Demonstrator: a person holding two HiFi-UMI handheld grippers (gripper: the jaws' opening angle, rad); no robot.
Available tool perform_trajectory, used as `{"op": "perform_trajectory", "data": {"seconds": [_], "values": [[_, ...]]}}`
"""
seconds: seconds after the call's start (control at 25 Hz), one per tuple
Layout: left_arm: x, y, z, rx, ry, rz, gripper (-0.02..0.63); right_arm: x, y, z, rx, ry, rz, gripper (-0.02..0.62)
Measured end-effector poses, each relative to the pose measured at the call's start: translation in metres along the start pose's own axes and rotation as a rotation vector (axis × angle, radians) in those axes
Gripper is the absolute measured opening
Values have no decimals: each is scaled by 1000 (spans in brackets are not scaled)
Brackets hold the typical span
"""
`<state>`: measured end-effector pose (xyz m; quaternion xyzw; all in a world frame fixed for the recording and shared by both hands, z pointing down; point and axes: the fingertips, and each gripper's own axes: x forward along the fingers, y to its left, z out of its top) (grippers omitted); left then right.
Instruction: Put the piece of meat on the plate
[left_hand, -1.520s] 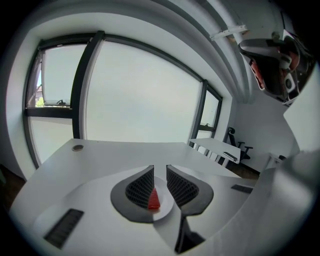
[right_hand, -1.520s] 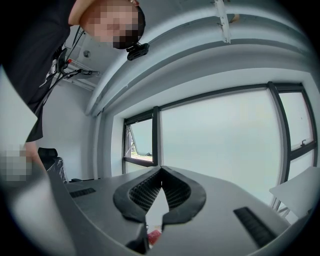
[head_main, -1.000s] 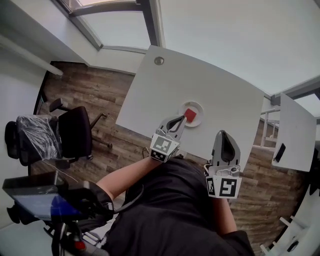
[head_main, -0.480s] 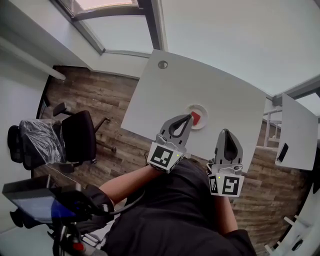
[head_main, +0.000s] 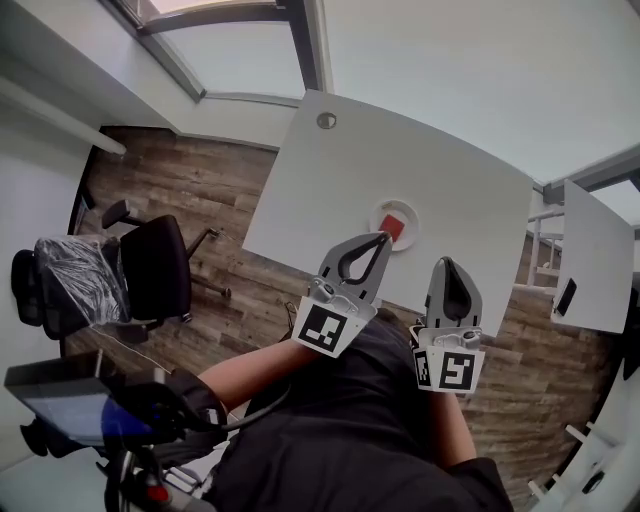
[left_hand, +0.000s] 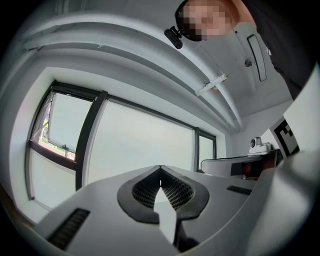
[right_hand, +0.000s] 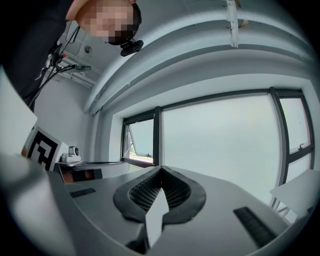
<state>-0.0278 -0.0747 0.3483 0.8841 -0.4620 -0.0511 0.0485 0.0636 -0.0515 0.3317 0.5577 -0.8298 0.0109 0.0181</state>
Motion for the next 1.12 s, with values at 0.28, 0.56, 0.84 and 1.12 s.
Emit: {"op": "perform_trajectory", "data": {"seconds": [0.28, 0.56, 0.84, 1.12], "values": [[-18, -2, -5, 29, 7, -21, 6, 4, 16, -11, 8, 8, -7, 5], [-23, 2, 0, 43, -8, -43, 6, 5, 32, -10, 0, 4, 1, 5], [-20, 1, -4, 17, 1, -62, 6, 4, 35, -12, -9, 15, -5, 5], [-18, 1, -8, -12, 13, -73, 6, 3, 36, -11, -27, 15, -5, 5]]}}
